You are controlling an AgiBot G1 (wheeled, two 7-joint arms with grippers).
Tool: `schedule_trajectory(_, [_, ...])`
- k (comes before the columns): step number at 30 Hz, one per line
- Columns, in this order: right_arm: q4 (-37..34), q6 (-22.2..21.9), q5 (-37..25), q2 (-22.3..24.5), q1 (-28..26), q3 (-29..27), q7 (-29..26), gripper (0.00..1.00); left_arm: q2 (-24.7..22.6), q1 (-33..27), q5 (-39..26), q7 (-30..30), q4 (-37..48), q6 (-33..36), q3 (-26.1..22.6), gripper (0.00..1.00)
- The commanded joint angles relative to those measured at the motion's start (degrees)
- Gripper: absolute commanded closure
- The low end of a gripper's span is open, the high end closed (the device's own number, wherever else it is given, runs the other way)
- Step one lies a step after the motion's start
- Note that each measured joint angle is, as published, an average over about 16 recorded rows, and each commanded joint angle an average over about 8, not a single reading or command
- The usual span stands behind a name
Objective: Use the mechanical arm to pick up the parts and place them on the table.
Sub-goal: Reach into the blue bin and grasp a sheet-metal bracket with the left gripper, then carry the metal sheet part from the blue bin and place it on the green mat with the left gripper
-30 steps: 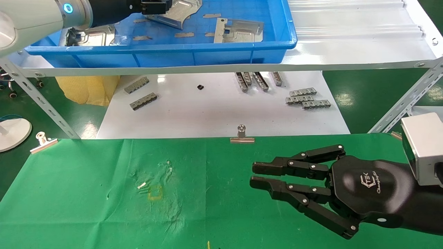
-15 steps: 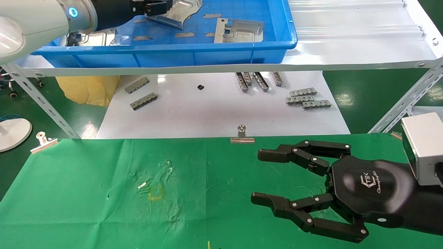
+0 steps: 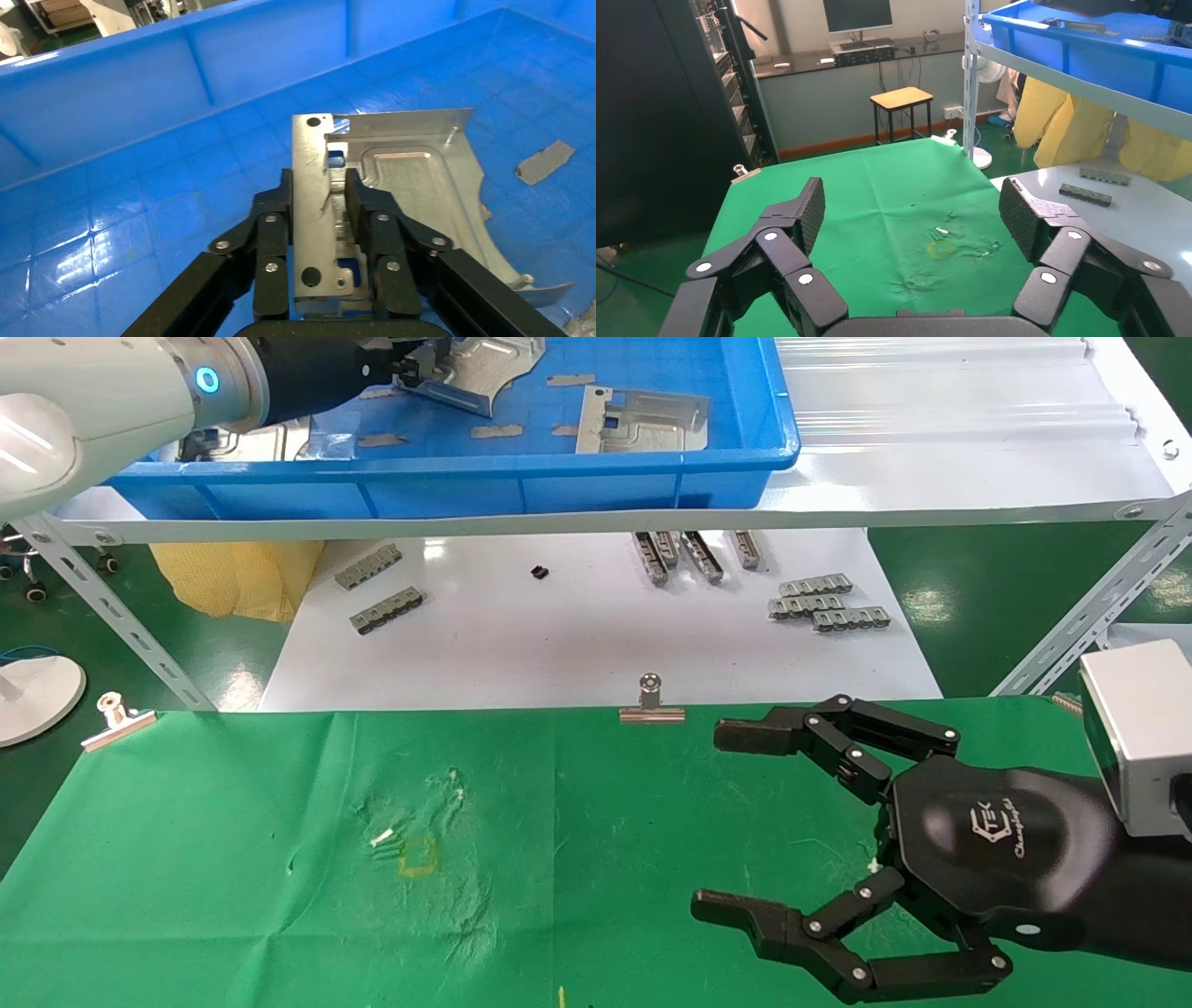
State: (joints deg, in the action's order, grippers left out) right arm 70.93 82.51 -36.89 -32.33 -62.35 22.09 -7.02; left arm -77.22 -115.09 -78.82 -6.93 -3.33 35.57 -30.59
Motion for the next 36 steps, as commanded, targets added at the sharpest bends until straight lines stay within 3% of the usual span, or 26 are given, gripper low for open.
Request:
schedule_trajectory(1, [0.0, 0.0, 0.0, 0.0, 0.0, 0.0, 0.0, 0.0, 0.0, 0.1, -0.1, 0.1, -0.1, -0.1, -0.1, 1.0])
schedule_trajectory(10, [0.0, 0.0, 0.0, 0.0, 0.0, 0.0, 0.0, 0.0, 0.4, -0.3, 1.2, 2.0, -1.4, 0.2, 0.4, 1.0])
schedule_trajectory(14, [0.0, 0.0, 0.0, 0.0, 0.0, 0.0, 0.0, 0.0, 1.6, -1.1, 2.9, 4.3, -2.6, 3.4, 1.4, 1.0])
schedule_trajectory(26, [0.0, 0.0, 0.0, 0.0, 0.0, 0.0, 0.0, 0.0, 10.6, -0.8, 8.7, 16.0, -6.5, 32.0, 4.5, 1.0])
schedule_trajectory(36, [0.0, 0.0, 0.0, 0.0, 0.0, 0.0, 0.0, 0.0, 18.4, 1.5, 10.3, 26.6, -8.5, 53.7, 4.2, 1.0])
